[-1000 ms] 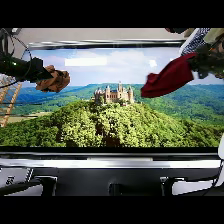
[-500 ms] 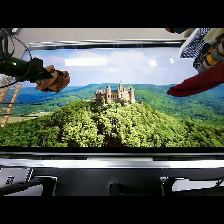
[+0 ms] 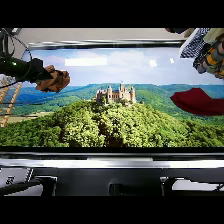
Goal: Fold the clothes and pants, and hang the long-sleeved shirts on hangers.
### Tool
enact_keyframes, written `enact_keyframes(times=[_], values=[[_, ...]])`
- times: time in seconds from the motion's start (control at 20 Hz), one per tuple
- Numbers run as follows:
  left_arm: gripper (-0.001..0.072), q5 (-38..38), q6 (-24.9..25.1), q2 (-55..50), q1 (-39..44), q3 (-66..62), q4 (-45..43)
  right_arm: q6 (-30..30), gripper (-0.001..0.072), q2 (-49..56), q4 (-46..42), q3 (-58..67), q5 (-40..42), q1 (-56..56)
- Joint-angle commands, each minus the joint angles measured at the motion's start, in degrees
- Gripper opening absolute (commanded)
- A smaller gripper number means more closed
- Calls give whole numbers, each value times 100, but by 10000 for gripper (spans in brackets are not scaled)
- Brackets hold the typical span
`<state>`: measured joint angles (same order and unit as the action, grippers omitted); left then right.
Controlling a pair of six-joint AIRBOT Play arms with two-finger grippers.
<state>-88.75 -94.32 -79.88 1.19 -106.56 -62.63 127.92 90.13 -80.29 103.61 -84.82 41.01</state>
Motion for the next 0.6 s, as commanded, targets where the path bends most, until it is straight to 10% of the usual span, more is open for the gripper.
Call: enact_keyframes(times=[0.0, 0.55], values=[[16, -2, 4, -2, -4, -2, 0, -127, 31, -286, -1161, -608, -374, 22], [16, 0, 4, -4, -4, -2, 0, 721, 31, -2026, -2033, -4592, 1038, 22]])
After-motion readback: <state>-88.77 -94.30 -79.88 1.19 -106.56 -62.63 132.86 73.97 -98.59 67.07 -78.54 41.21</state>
